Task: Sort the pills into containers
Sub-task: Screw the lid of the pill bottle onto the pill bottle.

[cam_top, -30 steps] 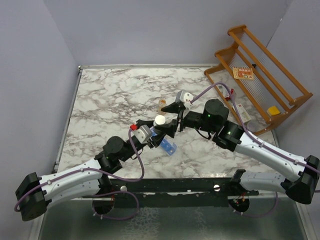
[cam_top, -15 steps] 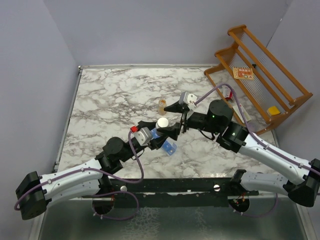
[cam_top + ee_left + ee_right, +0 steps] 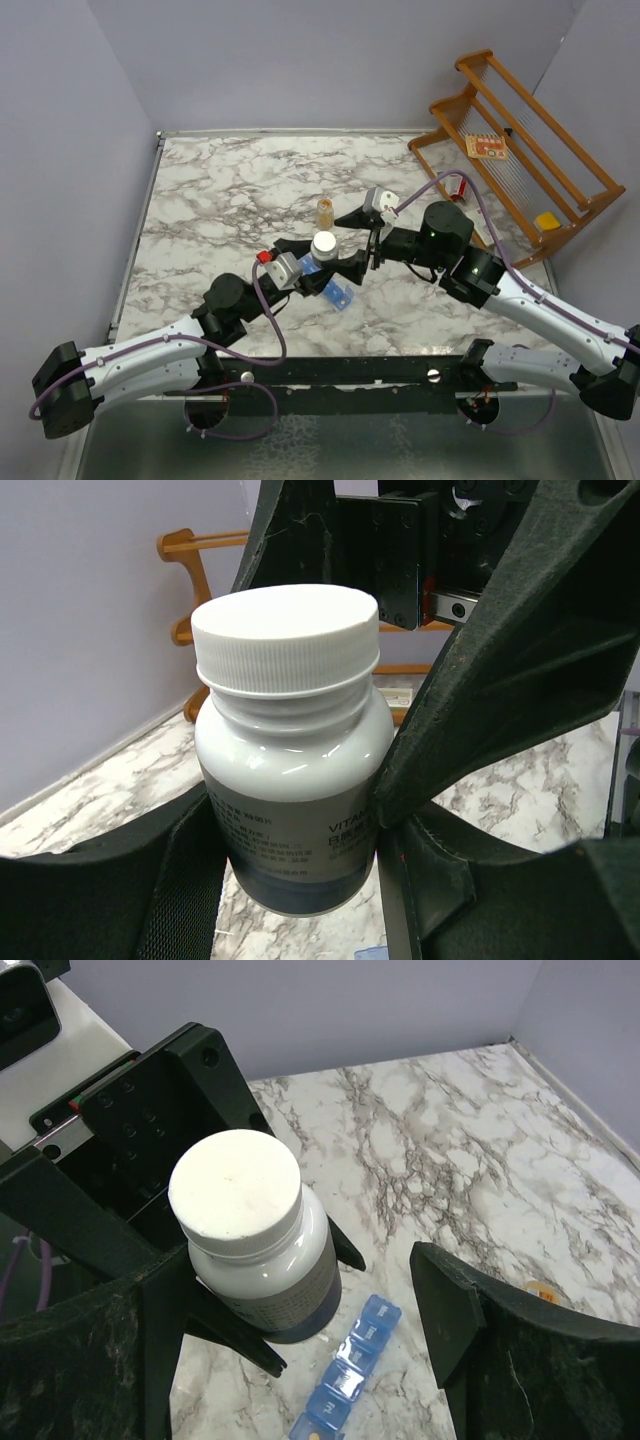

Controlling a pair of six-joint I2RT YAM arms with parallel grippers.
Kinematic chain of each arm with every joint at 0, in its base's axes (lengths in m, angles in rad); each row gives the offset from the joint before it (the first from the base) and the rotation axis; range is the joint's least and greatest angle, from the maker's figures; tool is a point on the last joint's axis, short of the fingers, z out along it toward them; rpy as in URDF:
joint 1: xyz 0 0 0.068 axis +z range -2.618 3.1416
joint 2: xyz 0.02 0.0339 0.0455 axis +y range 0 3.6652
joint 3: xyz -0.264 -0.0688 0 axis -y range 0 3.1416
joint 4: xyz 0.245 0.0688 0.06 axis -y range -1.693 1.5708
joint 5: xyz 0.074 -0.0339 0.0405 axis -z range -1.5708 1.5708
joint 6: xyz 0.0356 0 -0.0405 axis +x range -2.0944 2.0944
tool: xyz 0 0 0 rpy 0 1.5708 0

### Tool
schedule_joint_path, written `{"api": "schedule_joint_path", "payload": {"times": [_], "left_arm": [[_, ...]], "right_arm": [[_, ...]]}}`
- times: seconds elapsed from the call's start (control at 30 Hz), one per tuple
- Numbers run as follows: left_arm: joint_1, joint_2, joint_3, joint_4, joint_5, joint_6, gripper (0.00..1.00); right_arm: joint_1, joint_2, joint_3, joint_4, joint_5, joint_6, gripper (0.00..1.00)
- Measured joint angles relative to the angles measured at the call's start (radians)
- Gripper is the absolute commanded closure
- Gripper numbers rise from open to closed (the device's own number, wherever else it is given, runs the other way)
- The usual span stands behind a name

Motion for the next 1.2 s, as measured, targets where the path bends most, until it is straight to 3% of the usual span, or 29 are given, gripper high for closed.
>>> {"api": "schedule_joint_path", "payload": {"times": [0.3,0.6,0.73,1.2], "left_arm": [[0.000,0.000,0.000,-0.002,0.003,0.000,1.00],[-0.002,-0.034,0.000,-0.024,0.023,-0.004,1.00],[-0.002,-0.040,0.000,-0.049,0.049,-0.019,1.00],[-0.002,-0.048,0.021,-0.092,0.284,-0.064,1.00]], "right_arm": [[0.000,-0.011,0.012,-0.046,-0.012,-0.019,0.11],[0.000,-0.175,0.025,-0.172,-0.014,-0.040,0.13],[0.000,-0.234,0.025,-0.142,-0.016,-0.032,0.24],[0.000,-0.175,-0.016,0.003,-0.115,-0.009,0.29]]}}
